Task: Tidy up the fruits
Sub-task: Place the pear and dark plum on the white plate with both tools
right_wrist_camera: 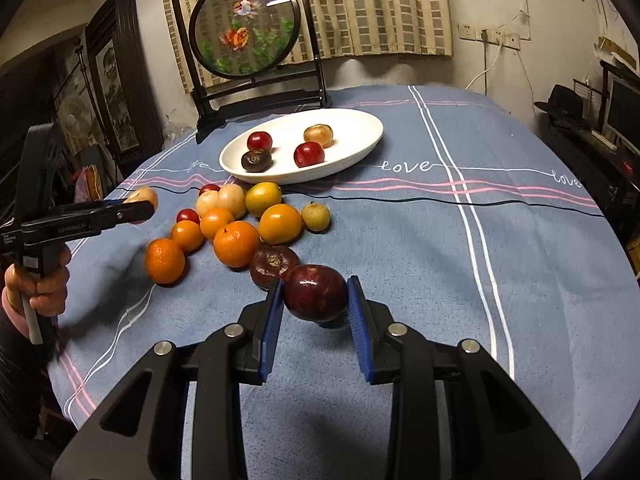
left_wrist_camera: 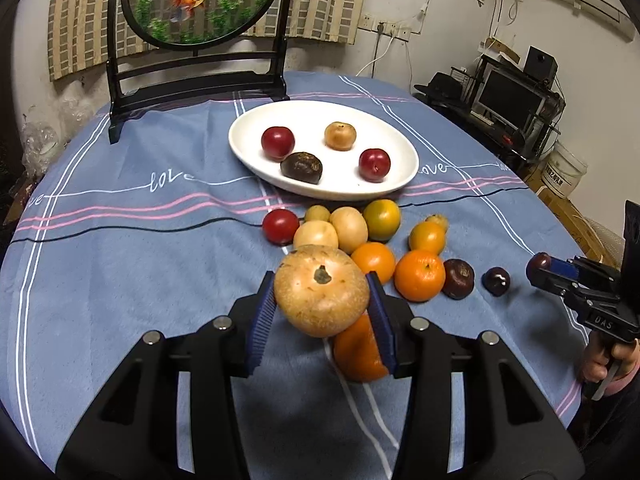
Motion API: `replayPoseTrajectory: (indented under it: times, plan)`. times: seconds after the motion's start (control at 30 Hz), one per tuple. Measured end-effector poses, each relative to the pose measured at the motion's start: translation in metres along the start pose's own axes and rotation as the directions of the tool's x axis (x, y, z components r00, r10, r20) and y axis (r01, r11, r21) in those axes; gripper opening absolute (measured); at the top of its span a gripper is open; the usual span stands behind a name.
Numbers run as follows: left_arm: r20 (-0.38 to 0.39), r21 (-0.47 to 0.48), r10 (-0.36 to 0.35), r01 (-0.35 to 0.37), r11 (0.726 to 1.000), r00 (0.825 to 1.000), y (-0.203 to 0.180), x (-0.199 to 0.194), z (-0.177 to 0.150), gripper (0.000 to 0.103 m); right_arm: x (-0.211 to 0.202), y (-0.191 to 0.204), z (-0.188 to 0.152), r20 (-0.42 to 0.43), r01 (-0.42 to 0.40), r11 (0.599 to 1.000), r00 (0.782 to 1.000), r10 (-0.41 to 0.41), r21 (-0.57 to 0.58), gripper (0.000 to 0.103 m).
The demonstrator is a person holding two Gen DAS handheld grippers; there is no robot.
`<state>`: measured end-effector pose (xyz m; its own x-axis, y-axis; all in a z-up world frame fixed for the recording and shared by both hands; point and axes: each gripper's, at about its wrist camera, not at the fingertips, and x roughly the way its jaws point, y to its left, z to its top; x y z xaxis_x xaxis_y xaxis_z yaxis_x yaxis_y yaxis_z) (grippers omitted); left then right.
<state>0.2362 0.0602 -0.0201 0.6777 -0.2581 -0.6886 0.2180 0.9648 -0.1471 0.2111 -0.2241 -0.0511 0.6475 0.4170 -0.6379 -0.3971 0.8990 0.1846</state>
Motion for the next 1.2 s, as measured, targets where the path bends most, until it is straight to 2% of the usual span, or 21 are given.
replayPoseTrajectory:
  times: [0.1,0.2,0.37,0.47,0.53,0.73,0.93,1.0,1.03,1.07,1.2]
  plan:
    - [-0.014,-0.015,-0.032,0.031,0.999,0.999,0.0,0.006,0.01,0.045,-0.002,0.001,0.009,0.017,-0.01,1.0,1.0,0.01,-0.003,0.033]
    - [-0.008,-0.002,-0.031,0.031,1.0,0.999,-0.003,0.012,0.03,0.045,0.002,0.002,0.038,0.038,-0.054,0.999,0.998,0.054,-0.01,0.033]
    - [-0.013,-0.007,-0.049,0.049,0.999,0.999,-0.012,0.043,0.08,0.045,0.049,-0.001,0.096,0.046,-0.074,0.997,0.996,0.074,-0.016,0.033]
    - [-0.04,0.009,-0.019,0.02,1.0,0.999,-0.018,0.073,0.11,0.045,0.086,-0.008,0.126,0.048,-0.034,0.999,0.998,0.035,-0.01,0.033]
    - [-0.071,0.016,0.004,-0.002,1.0,0.997,-0.019,0.096,0.125,0.045,0.109,-0.015,0.138,0.013,-0.044,0.999,0.999,0.044,0.007,0.033]
    - [-0.148,0.024,0.041,-0.038,0.999,0.988,-0.018,0.148,0.145,0.045,0.155,-0.03,0.152,-0.06,-0.031,0.999,0.998,0.032,0.026,0.033]
    - [-0.189,0.055,0.084,-0.075,0.996,0.978,-0.019,0.177,0.145,0.046,0.17,-0.032,0.151,-0.093,-0.041,0.999,0.995,0.042,0.005,0.034]
    - [-0.191,0.053,0.093,-0.084,0.995,0.977,-0.018,0.179,0.145,0.056,0.172,-0.031,0.152,-0.102,-0.041,0.999,0.994,0.04,-0.004,0.047]
    - [-0.176,0.05,0.103,-0.095,0.994,0.979,-0.018,0.175,0.146,0.07,0.169,-0.031,0.152,-0.093,-0.037,0.999,0.995,0.036,-0.005,0.06]
    - [-0.154,0.046,0.109,-0.103,0.994,0.982,-0.017,0.169,0.148,0.076,0.166,-0.031,0.153,-0.077,-0.034,0.999,0.996,0.034,-0.006,0.062]
    - [-0.098,0.03,0.091,-0.089,0.996,0.991,-0.017,0.132,0.153,0.078,0.145,-0.03,0.156,-0.031,-0.031,0.999,0.999,0.03,-0.022,0.062]
